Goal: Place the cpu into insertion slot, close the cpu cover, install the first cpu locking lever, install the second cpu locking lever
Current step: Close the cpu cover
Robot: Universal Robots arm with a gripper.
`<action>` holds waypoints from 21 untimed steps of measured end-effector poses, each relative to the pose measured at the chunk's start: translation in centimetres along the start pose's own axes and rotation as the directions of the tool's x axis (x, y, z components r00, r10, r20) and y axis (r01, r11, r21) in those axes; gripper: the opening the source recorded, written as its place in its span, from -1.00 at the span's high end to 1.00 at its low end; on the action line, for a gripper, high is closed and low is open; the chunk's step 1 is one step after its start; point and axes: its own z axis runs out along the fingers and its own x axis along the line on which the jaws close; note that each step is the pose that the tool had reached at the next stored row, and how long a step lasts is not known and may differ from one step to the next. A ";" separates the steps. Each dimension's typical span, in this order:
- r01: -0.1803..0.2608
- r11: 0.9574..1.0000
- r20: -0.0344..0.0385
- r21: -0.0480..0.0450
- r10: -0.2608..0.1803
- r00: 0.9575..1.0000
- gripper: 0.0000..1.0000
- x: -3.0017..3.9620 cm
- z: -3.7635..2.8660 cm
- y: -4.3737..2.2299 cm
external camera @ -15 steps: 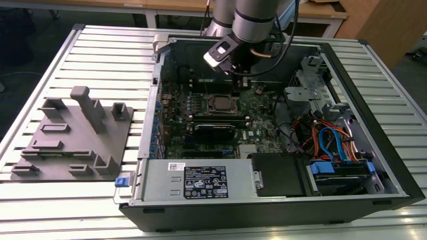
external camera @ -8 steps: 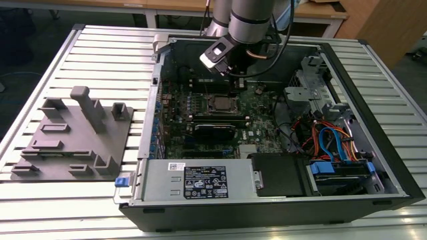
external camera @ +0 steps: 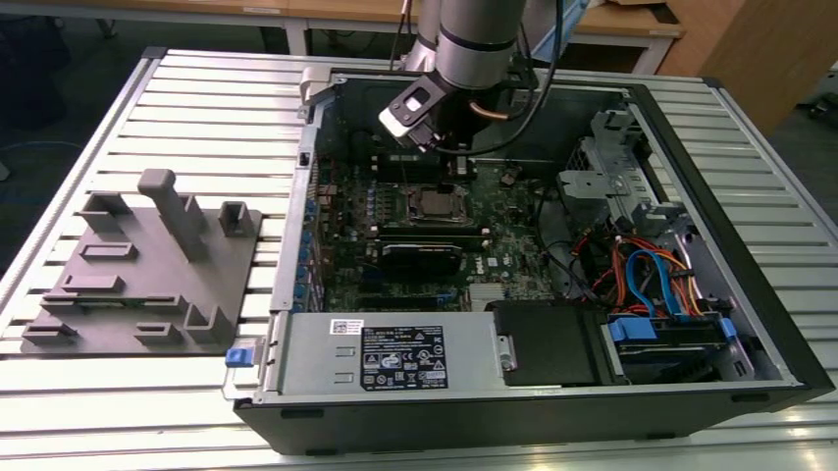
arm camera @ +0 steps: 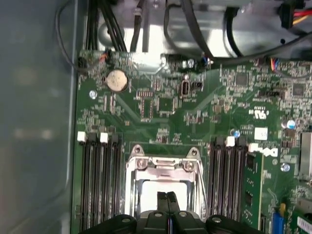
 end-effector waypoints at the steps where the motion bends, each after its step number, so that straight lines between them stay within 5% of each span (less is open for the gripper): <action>1: 0.000 1.000 0.000 0.000 0.000 1.000 0.80 0.00 0.10 -0.19; 12: 0.000 1.000 0.000 0.002 0.000 1.000 0.80 0.06 1.42 -2.36; 21: 0.000 1.000 0.000 0.002 0.000 1.000 0.80 0.07 1.82 -2.70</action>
